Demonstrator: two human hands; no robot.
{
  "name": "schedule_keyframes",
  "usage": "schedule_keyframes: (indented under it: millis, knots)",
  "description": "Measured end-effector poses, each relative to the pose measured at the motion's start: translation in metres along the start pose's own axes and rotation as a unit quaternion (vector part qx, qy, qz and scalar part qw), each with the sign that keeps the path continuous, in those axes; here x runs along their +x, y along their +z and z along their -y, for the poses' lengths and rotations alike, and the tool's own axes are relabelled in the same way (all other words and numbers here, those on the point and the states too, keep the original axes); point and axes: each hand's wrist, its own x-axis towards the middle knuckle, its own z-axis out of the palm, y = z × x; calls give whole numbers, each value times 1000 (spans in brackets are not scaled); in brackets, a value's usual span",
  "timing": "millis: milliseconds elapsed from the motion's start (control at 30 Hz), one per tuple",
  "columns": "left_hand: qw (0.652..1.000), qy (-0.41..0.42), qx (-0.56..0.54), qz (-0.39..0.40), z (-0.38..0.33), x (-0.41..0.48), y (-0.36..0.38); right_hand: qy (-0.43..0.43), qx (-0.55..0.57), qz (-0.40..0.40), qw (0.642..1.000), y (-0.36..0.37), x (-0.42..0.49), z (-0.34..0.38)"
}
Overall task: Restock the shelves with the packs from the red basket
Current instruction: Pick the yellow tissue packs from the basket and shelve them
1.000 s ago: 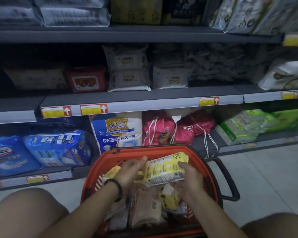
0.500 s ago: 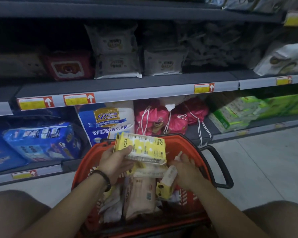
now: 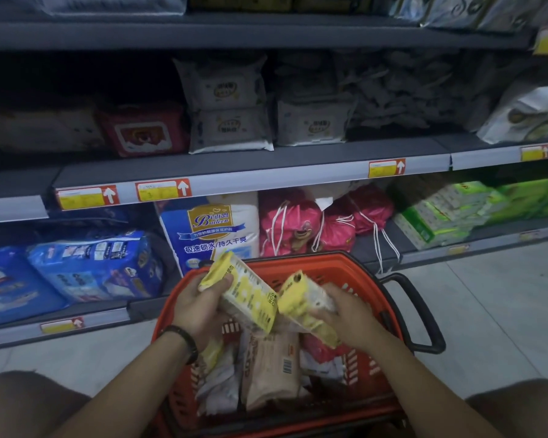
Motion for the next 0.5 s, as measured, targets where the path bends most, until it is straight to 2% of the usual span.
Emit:
schedule_keyframes:
  millis: [67, 167, 300, 367, 500]
  knots:
    - [1000, 7, -17, -6, -4, -2, 2, -13, 119, -23, 993, -14, -1, 15]
    - [1000, -8, -26, -2, -4, -5, 5, 30, 263, -49, 963, -32, -9, 43]
    - [999, -33, -8, 30, -5, -18, 20, 79, 395, 32, 915, -40, -17, 71]
    - [998, -29, -26, 48, -7, -25, 30, 46, 397, 53, 915, -40, -20, 81]
    - [998, -3, -36, 57, -14, -33, 45, -25, 241, 11, 970, -41, -27, 94]
